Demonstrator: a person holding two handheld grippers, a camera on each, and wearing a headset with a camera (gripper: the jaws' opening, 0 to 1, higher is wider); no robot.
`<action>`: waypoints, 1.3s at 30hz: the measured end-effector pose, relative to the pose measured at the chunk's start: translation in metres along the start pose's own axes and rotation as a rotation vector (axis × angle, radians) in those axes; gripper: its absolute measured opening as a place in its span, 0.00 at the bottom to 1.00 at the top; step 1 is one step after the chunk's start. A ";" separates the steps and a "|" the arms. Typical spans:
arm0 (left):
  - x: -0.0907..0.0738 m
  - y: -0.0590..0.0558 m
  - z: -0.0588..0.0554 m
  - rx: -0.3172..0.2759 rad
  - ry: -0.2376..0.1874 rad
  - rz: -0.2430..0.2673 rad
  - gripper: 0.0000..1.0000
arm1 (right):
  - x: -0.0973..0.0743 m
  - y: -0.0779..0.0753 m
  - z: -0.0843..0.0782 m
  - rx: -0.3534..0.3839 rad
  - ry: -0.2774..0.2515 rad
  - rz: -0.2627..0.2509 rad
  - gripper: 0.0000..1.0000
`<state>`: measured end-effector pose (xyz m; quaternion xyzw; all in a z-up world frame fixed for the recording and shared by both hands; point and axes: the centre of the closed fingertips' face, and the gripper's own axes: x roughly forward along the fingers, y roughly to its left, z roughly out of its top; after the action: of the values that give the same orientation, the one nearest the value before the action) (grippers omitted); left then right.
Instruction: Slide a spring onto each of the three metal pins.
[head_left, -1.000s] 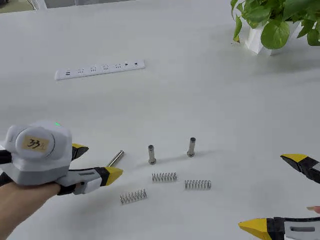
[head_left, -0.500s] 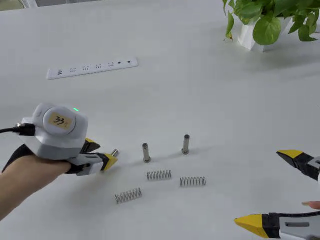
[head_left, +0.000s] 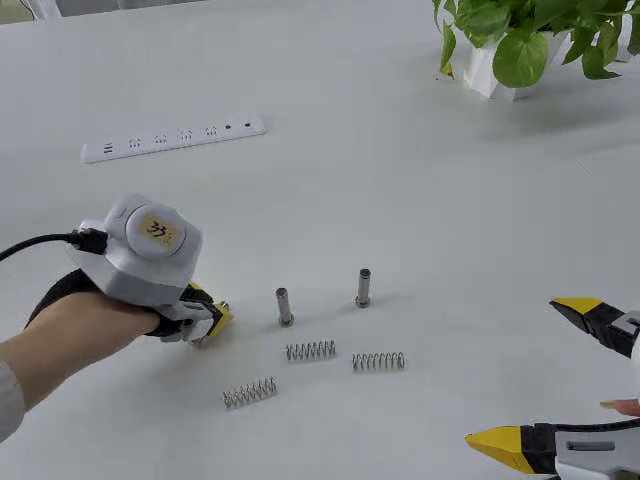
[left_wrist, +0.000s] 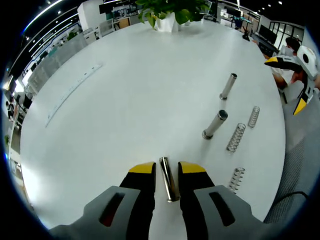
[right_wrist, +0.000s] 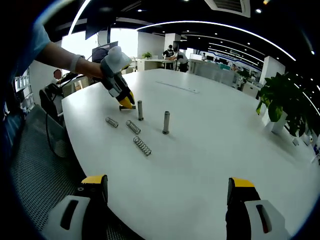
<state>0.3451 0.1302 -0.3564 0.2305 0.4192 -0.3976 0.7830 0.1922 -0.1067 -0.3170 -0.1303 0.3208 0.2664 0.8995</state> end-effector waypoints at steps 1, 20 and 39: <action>0.000 0.000 0.000 0.003 0.008 0.002 0.13 | 0.000 0.000 0.000 0.002 -0.002 -0.001 1.00; 0.008 0.002 -0.007 0.008 0.112 0.002 0.08 | -0.004 0.002 -0.004 0.000 0.005 -0.002 1.00; 0.004 0.000 -0.010 -0.100 0.067 0.030 0.04 | -0.003 0.010 -0.002 -0.035 0.015 0.018 1.00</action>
<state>0.3417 0.1355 -0.3648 0.2106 0.4609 -0.3565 0.7849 0.1842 -0.1005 -0.3173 -0.1451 0.3238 0.2792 0.8923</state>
